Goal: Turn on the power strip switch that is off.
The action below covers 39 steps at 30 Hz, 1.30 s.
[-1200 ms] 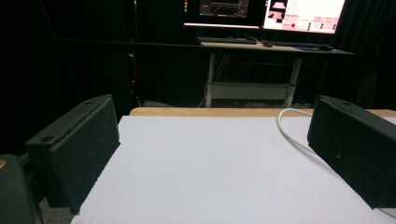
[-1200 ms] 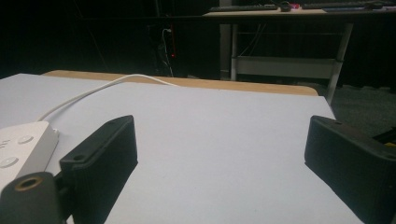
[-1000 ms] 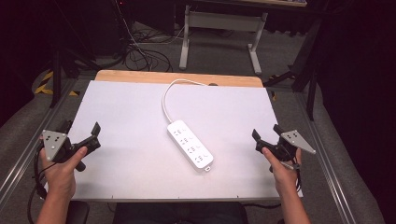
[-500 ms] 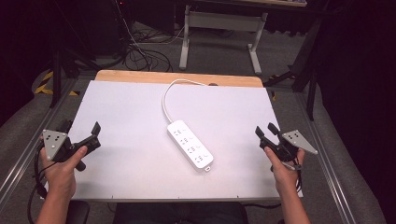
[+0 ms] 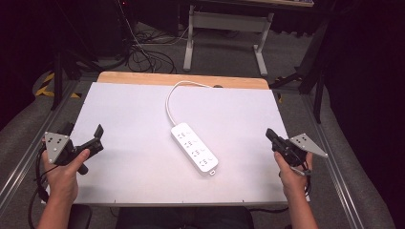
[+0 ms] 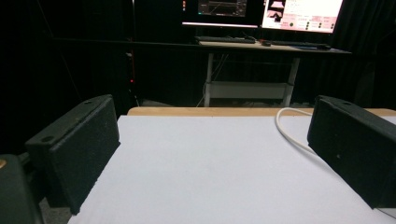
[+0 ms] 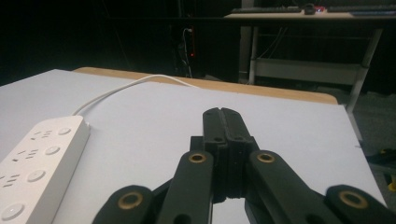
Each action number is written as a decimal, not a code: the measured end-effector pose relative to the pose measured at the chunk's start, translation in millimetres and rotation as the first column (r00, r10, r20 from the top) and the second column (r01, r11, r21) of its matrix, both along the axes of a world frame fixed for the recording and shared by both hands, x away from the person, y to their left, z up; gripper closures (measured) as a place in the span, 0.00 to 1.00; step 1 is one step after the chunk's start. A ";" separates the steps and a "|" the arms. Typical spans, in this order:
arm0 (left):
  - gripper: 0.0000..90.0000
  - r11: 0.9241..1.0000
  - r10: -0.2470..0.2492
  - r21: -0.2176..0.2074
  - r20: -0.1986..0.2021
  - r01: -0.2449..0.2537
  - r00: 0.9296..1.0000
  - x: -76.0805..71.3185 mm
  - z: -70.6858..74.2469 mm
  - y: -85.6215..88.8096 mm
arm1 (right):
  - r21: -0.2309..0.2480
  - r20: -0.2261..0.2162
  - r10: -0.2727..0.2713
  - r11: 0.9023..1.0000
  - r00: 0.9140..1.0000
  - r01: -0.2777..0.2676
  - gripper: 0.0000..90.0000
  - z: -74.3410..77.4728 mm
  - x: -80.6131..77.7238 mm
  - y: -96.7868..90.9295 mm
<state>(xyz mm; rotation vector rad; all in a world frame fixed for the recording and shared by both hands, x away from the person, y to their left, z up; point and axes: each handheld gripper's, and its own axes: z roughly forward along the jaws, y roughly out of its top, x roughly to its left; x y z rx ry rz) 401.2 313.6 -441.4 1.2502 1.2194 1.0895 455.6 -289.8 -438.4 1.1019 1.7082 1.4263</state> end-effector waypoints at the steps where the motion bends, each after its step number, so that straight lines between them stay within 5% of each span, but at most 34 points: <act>1: 0.03 1.000 0.000 -0.002 0.001 0.000 1.000 -0.1 0.1 0.2 | -0.001 -0.037 0.020 1.000 0.999 -0.020 1.00 1.2 -0.3 -1.0; 5: 0.03 1.000 0.001 -0.004 0.002 -0.001 1.000 0.5 -0.3 -0.2 | -0.001 -0.064 0.047 0.999 0.997 -0.047 1.00 2.4 0.7 -0.7; 10: 0.03 1.000 0.004 0.001 -0.001 -0.004 1.000 -0.2 -0.5 -1.2 | -0.059 -0.102 0.084 0.994 0.991 -0.090 1.00 10.5 9.0 2.0; 21: 0.03 1.000 0.002 0.009 -0.005 -0.002 1.000 0.9 -1.0 -1.6 | -0.026 -0.131 0.165 0.985 0.978 -0.169 1.00 30.3 22.5 17.7; 39: 0.03 1.000 0.014 0.018 -0.001 -0.014 1.000 1.1 -0.7 -1.1 | -0.100 -0.174 0.272 0.951 0.947 -0.291 1.00 41.3 36.0 71.7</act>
